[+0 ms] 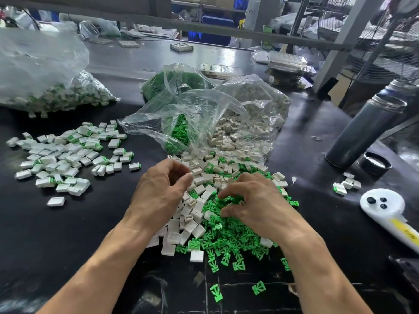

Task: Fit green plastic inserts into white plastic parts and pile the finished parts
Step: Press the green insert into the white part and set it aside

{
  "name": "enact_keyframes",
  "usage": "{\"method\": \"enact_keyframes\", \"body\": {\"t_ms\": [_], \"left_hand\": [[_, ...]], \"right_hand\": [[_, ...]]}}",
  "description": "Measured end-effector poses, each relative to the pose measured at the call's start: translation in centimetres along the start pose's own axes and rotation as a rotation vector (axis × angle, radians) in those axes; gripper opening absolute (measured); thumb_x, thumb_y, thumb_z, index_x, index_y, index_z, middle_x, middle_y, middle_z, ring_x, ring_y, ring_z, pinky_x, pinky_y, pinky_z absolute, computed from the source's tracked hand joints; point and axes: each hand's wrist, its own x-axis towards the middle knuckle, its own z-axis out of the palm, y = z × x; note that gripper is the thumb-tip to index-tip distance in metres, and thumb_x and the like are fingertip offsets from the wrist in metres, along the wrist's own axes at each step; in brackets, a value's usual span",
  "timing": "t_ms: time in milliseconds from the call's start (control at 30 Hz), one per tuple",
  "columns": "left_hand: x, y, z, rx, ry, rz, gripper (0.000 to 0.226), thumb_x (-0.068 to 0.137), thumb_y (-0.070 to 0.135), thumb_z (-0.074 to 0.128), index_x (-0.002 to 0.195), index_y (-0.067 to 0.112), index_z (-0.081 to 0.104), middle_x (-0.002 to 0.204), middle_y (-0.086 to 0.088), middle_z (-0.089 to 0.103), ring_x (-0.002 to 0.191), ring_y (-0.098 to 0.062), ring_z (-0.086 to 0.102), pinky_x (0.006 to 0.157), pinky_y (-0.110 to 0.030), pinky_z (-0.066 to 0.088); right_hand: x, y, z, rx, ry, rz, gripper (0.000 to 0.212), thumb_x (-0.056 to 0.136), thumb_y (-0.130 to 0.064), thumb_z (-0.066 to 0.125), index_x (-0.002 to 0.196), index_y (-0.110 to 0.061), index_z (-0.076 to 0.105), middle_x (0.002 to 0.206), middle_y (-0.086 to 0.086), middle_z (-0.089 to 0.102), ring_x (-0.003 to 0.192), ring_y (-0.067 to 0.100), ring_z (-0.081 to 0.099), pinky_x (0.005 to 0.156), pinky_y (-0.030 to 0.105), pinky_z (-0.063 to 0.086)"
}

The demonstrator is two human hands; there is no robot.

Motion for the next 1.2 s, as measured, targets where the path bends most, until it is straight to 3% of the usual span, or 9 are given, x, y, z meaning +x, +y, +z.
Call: {"method": "enact_keyframes", "body": {"t_ms": [100, 400, 500, 600, 733, 833, 900, 1033, 1200], "left_hand": [[-0.1, 0.1, 0.0, -0.034, 0.000, 0.003, 0.009, 0.093, 0.031, 0.074, 0.095, 0.035, 0.066, 0.083, 0.011, 0.071, 0.075, 0.002, 0.066, 0.071, -0.022, 0.055], [-0.3, 0.5, 0.0, -0.104, -0.022, 0.011, 0.010, 0.091, 0.026, 0.076, 0.096, 0.032, 0.069, 0.086, 0.008, 0.073, 0.079, -0.005, 0.069, 0.080, -0.038, 0.061], [-0.4, 0.8, 0.1, -0.166, -0.048, 0.025, 0.011, 0.090, 0.026, 0.078, 0.096, 0.031, 0.071, 0.087, 0.009, 0.074, 0.082, -0.009, 0.070, 0.080, -0.037, 0.061], [-0.7, 1.3, 0.5, -0.270, -0.102, 0.033, 0.009, 0.089, 0.025, 0.078, 0.097, 0.027, 0.073, 0.090, 0.006, 0.075, 0.086, -0.018, 0.070, 0.081, -0.037, 0.059], [-0.9, 1.8, 0.9, -0.378, -0.148, 0.033, 0.011, 0.089, 0.017, 0.078, 0.099, 0.022, 0.075, 0.091, 0.001, 0.076, 0.088, -0.027, 0.069, 0.076, -0.034, 0.057], [-1.0, 1.9, 1.0, -0.435, -0.158, 0.033, 0.013, 0.088, 0.013, 0.078, 0.098, 0.020, 0.075, 0.089, 0.001, 0.077, 0.077, -0.012, 0.067, 0.065, -0.018, 0.052], [-1.0, 1.9, 1.1, -0.488, -0.159, 0.024, 0.013, 0.088, 0.012, 0.077, 0.099, 0.018, 0.074, 0.089, 0.000, 0.077, 0.074, -0.007, 0.069, 0.062, -0.015, 0.051], [-0.9, 2.0, 1.0, -0.603, -0.133, 0.020, 0.019, 0.088, 0.014, 0.077, 0.105, 0.019, 0.073, 0.092, -0.008, 0.077, 0.074, -0.016, 0.072, 0.062, -0.021, 0.053], [-1.0, 2.1, 0.7, -0.676, -0.117, 0.036, 0.022, 0.087, 0.019, 0.074, 0.109, 0.019, 0.074, 0.094, -0.010, 0.079, 0.078, -0.022, 0.075, 0.064, -0.024, 0.056]], "right_hand": [[0.3, -0.3, 0.5, 0.002, 0.024, 0.004, 0.032, 0.084, -0.055, 0.074, 0.115, -0.045, 0.071, 0.115, -0.024, 0.052, 0.116, 0.007, 0.037, 0.100, 0.031, 0.029], [0.6, -0.1, 1.6, -0.004, 0.131, -0.061, 0.008, 0.094, -0.044, 0.070, 0.099, -0.038, 0.069, 0.103, -0.025, 0.057, 0.104, 0.000, 0.046, 0.093, 0.021, 0.031], [0.5, -0.1, 1.7, 0.290, 0.254, -0.034, 0.004, 0.095, -0.034, 0.072, 0.097, -0.034, 0.069, 0.091, -0.022, 0.065, 0.087, -0.010, 0.060, 0.073, 0.005, 0.043], [0.6, -0.3, 1.8, 0.741, 0.285, 0.036, 0.004, 0.094, -0.029, 0.075, 0.094, -0.030, 0.071, 0.088, -0.007, 0.076, 0.077, 0.002, 0.069, 0.067, 0.013, 0.050], [0.5, -0.7, 2.0, 0.993, 0.270, -0.024, 0.013, 0.095, -0.020, 0.074, 0.105, -0.029, 0.074, 0.091, -0.003, 0.079, 0.080, 0.004, 0.071, 0.067, 0.014, 0.051], [0.4, -0.8, 2.1, 1.046, 0.276, -0.025, 0.018, 0.096, -0.020, 0.073, 0.110, -0.031, 0.076, 0.092, -0.002, 0.080, 0.082, 0.006, 0.072, 0.067, 0.019, 0.054], [0.5, -0.8, 2.2, 1.062, 0.293, -0.009, 0.015, 0.096, -0.019, 0.072, 0.108, -0.027, 0.076, 0.092, -0.001, 0.080, 0.083, 0.010, 0.073, 0.065, 0.021, 0.055], [0.5, -0.9, 2.3, 1.060, 0.340, -0.006, 0.009, 0.098, -0.018, 0.070, 0.102, -0.026, 0.073, 0.094, -0.004, 0.078, 0.080, 0.011, 0.071, 0.063, 0.023, 0.054], [0.6, -0.7, 2.6, 1.017, 0.377, -0.029, 0.011, 0.097, -0.021, 0.071, 0.099, -0.030, 0.074, 0.078, -0.014, 0.067, 0.068, 0.002, 0.059, 0.061, 0.016, 0.046]]}}
